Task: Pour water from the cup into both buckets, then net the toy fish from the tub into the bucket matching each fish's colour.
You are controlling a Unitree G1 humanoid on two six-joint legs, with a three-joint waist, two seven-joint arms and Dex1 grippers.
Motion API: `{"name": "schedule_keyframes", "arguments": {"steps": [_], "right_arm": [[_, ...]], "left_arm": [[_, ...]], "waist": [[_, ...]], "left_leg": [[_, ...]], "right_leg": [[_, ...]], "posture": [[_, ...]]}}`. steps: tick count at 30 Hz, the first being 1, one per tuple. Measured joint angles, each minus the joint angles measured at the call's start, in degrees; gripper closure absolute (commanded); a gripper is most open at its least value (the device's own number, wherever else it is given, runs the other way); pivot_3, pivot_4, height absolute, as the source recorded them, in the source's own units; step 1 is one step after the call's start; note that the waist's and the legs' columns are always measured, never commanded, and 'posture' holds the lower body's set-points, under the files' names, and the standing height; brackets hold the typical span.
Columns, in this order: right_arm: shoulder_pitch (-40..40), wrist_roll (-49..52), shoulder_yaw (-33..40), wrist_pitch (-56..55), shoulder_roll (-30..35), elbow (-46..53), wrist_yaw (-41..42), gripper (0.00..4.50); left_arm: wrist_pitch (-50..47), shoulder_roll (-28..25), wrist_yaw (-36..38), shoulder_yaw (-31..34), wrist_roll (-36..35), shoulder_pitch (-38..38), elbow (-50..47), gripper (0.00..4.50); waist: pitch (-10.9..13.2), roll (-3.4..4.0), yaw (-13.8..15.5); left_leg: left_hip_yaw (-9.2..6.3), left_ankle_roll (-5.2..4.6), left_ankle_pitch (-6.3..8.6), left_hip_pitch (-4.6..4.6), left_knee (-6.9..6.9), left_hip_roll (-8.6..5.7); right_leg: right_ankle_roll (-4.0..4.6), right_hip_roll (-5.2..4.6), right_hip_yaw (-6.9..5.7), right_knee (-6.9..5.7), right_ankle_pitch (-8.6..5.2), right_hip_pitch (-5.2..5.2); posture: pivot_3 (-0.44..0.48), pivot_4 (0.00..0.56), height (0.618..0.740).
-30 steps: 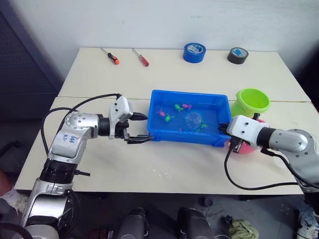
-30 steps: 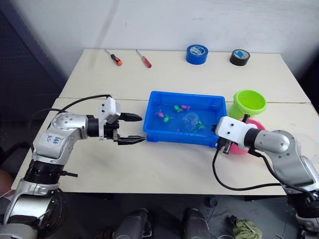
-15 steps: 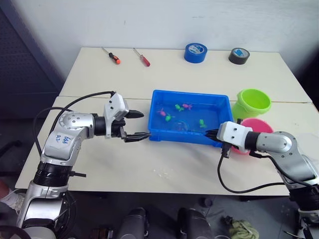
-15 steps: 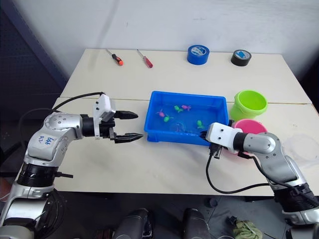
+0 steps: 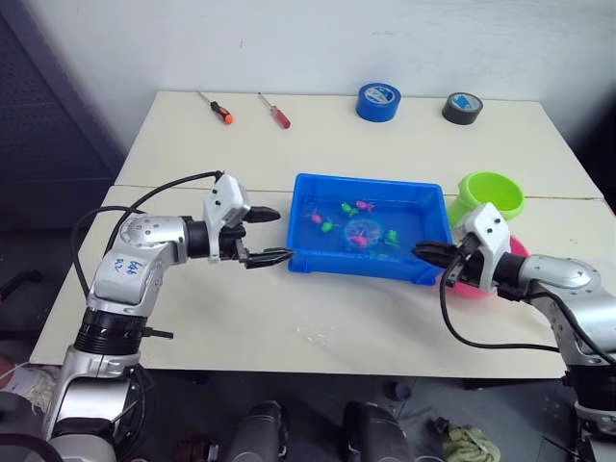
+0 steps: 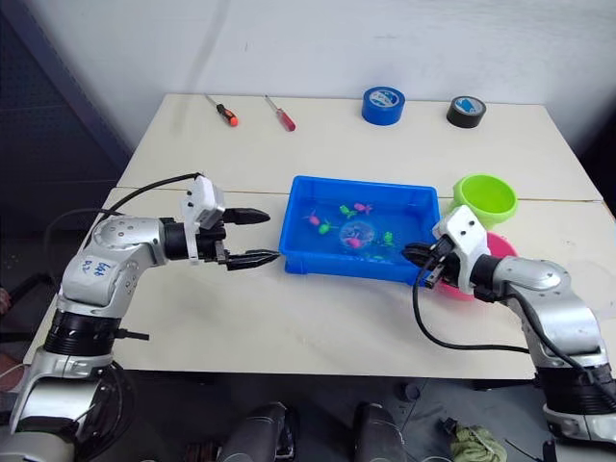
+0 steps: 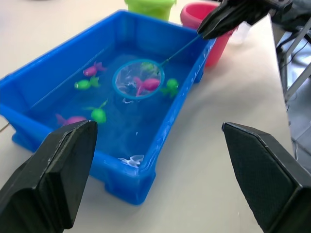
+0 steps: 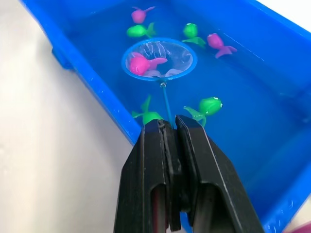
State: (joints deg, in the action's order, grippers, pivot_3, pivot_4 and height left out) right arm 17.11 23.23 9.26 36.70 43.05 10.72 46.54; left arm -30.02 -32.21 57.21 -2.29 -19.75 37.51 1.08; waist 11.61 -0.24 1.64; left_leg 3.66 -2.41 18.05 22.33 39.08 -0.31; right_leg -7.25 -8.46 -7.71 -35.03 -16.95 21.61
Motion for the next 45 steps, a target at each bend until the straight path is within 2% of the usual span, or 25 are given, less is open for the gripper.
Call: {"name": "schedule_keyframes", "arguments": {"steps": [4,11,13,16,18,22,25,27,29,32,35,39,43,45], "right_arm": [[-5.0,3.7,7.6,4.8,-0.4,7.0,-3.9,4.5],[-19.5,11.1,28.2,13.2,-1.3,23.8,-10.6,4.5],[-26.0,12.2,35.5,14.8,-2.7,28.9,-11.5,4.5],[-32.7,12.3,43.0,14.8,-3.3,33.5,-12.3,4.5],[-36.5,10.2,44.9,12.8,-3.3,35.3,-12.3,4.5],[-43.8,-0.5,44.5,3.1,-1.5,36.0,-11.8,4.5],[-51.6,-17.8,40.8,-14.5,4.1,33.2,-11.3,4.5],[-53.2,-26.1,38.9,-22.9,5.6,30.6,-12.0,4.5],[-55.9,-37.0,37.7,-32.9,9.9,25.6,-13.8,4.5],[-56.9,-47.5,37.3,-42.9,12.5,20.1,-16.4,4.5],[-54.3,-51.8,36.8,-49.3,12.5,16.6,-19.1,4.5],[-52.0,-51.4,36.8,-53.0,11.9,14.1,-19.5,4.5],[-42.3,-32.5,36.0,-41.8,5.6,15.2,-14.9,4.5],[-35.7,-16.8,32.3,-27.8,3.5,19.5,-12.5,4.5]], "left_arm": [[-0.5,3.3,0.8,0.1,-2.7,2.9,2.1,0.02],[1.3,9.5,4.8,-2.3,-4.3,9.1,8.8,0.02],[3.1,11.4,6.4,-3.5,-4.1,11.0,12.3,0.02],[5.5,12.8,8.2,-4.1,-3.4,12.8,16.7,0.02],[6.7,13.9,9.2,-4.9,-3.1,13.8,18.1,0.02],[8.5,15.0,10.3,-5.3,-2.4,15.0,20.7,0.02],[9.5,15.6,10.6,-5.3,-2.2,15.7,22.4,0.02],[9.8,15.6,10.7,-5.3,-2.0,15.7,22.5,0.02],[10.1,15.7,10.7,-5.3,-1.8,15.8,22.5,0.02],[10.2,15.5,10.7,-5.3,-1.5,15.8,22.6,0.02],[10.2,15.2,10.5,-5.1,-1.3,15.8,22.5,0.02],[9.9,14.5,10.2,-5.0,-1.2,15.8,22.1,0.02],[9.0,12.8,9.6,-4.5,-1.0,14.3,21.6,0.02],[8.3,11.5,8.2,-4.5,-0.3,12.2,20.4,0.02]], "waist": [[0.0,0.0,0.2],[0.0,0.02,1.1],[0.0,0.05,1.6],[0.0,0.04,1.4],[0.0,0.04,1.2],[0.0,0.05,1.1],[0.0,0.03,1.2],[0.0,0.02,1.2],[0.0,0.03,1.1],[0.0,-0.02,1.2],[0.0,-0.02,1.1],[0.0,-0.02,1.1],[0.0,0.01,0.8],[0.0,-0.01,-0.2]], "left_leg": [[-0.01,0.0,0.0,0.03,-0.01,-0.01],[0.11,-0.02,0.0,-0.01,-0.02,-0.03],[0.05,-0.01,0.0,0.0,-0.03,-0.02],[0.17,-0.05,0.01,0.0,-0.05,-0.04],[0.24,-0.06,0.01,-0.01,-0.06,-0.04],[0.29,-0.07,0.01,-0.03,-0.11,-0.04],[0.31,-0.09,0.02,-0.03,-0.12,-0.05],[0.33,-0.09,0.01,-0.02,-0.1,-0.06],[0.41,-0.12,0.0,-0.04,-0.1,-0.11],[0.34,-0.09,-0.01,-0.03,-0.1,-0.03],[0.33,-0.08,-0.01,-0.03,-0.1,-0.03],[0.29,-0.07,-0.02,-0.04,-0.09,-0.02],[0.21,-0.08,-0.02,-0.06,-0.04,0.0],[0.08,-0.06,-0.03,-0.12,-0.01,0.08]], "right_leg": [[-0.02,0.0,-0.02,0.02,0.01,0.0],[-0.04,0.02,0.07,0.08,0.02,-0.01],[-0.04,0.02,0.03,0.04,0.02,-0.01],[-0.04,0.03,0.11,0.14,0.02,-0.01],[-0.04,0.04,0.16,0.22,0.02,-0.01],[-0.04,0.05,0.21,0.23,0.02,0.02],[-0.05,0.07,0.23,0.28,0.01,0.02],[-0.05,0.06,0.25,0.27,0.01,0.02],[-0.06,0.03,0.34,0.28,0.01,0.03],[-0.06,0.07,0.27,0.29,0.01,0.03],[-0.06,0.07,0.28,0.29,0.01,0.02],[-0.05,0.07,0.25,0.3,0.01,-0.01],[-0.05,0.07,0.21,0.31,0.02,-0.11],[0.0,0.09,0.21,0.3,0.04,-0.18]], "posture": [[0.0,0.15,0.74],[0.0,0.15,0.74],[0.0,0.15,0.74],[0.0,0.15,0.74],[0.0,0.15,0.74],[0.0,0.15,0.74],[0.0,0.15,0.74],[0.0,0.15,0.74],[0.0,0.15,0.74],[0.0,0.15,0.74],[0.0,0.15,0.74],[0.0,0.15,0.74],[0.0,0.15,0.74],[0.0,0.15,0.74]]}}
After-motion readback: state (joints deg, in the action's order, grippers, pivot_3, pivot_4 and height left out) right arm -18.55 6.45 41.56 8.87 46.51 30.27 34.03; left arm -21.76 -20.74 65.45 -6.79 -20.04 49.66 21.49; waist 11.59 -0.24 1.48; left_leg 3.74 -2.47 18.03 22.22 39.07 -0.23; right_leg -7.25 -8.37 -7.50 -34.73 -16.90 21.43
